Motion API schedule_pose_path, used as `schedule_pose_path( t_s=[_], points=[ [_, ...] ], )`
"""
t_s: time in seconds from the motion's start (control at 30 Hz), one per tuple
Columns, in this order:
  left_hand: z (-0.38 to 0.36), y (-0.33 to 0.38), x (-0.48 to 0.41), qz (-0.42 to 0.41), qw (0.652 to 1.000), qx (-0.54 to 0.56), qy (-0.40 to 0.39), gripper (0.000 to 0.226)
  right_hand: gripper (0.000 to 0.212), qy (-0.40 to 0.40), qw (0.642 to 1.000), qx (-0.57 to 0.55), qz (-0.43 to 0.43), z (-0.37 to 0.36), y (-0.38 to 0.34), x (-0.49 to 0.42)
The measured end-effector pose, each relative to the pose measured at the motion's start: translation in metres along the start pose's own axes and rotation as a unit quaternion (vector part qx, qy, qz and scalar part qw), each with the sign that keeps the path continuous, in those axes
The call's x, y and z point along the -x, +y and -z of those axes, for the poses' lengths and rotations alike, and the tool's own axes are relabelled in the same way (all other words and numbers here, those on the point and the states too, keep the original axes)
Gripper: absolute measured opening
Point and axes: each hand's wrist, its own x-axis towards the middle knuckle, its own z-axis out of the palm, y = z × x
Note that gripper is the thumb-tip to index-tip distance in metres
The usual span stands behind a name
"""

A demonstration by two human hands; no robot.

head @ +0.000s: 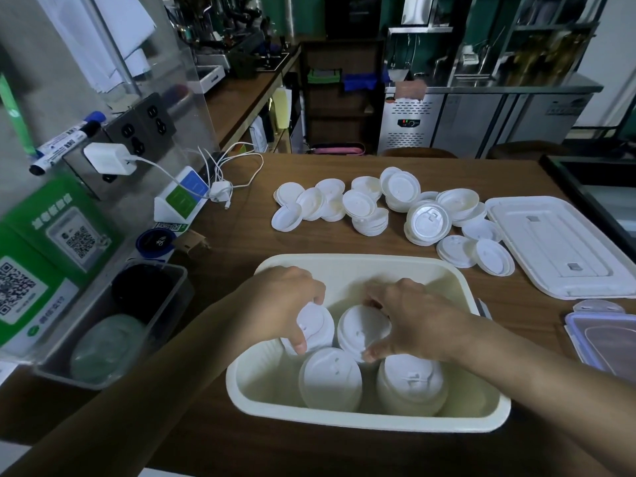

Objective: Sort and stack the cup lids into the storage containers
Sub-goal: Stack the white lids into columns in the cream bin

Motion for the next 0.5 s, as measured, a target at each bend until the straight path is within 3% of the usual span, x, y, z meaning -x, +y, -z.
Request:
schedule_pose_path(
  t_s=[0.5],
  points=[
    [0.0001, 0.0017, -0.0019, -0.015, 0.999, -0.028, 0.013, 0.074, 0.074, 0.041, 0.995, 0.086, -0.023, -0.0007, -0.0058, 0.0027]
  ],
)
